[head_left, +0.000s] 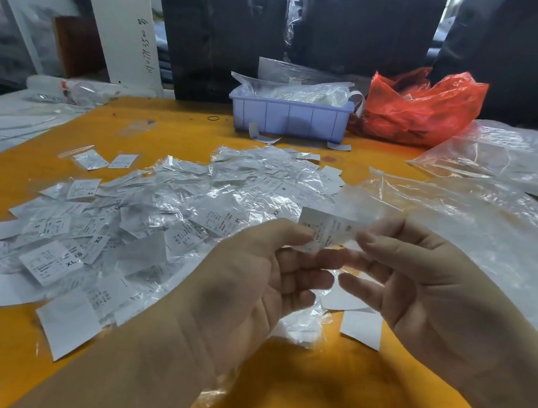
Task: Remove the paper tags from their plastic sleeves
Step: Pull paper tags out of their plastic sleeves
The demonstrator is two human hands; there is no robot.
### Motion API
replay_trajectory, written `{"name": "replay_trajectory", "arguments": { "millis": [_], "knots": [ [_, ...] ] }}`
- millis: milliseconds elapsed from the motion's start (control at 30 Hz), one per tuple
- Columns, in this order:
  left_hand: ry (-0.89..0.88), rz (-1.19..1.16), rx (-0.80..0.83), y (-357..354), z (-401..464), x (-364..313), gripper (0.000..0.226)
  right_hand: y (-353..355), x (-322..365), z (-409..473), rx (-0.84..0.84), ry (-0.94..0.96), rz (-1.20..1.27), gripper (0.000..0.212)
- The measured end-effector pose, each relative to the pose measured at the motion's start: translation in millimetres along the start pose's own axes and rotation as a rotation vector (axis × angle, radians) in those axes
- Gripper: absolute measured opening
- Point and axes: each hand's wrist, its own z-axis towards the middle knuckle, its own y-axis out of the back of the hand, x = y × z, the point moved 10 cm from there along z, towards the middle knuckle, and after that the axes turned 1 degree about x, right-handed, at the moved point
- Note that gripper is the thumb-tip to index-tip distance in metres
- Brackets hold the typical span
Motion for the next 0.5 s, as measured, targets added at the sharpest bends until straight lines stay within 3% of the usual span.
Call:
{"name": "replay_trajectory", "arguments": {
  "millis": [133,300,500],
  "knots": [
    [0.021,0.098,0.012,-0.6,0.4,3.5,0.021,-1.2,11.4,-1.5,-0.016,0.117,-0.097,0.009],
    [-0.14,0.481,-0.031,3.3,0.4,-11.3,0.008,-5.7,20.3,-7.2,-0.025,0.225,-0.3,0.022],
    [-0.202,0.49,-0.039,4.5,-3.2,-18.3,0.004,-4.2,20.4,-6.8,-0.038,0.215,-0.288,0.021]
  ]
}}
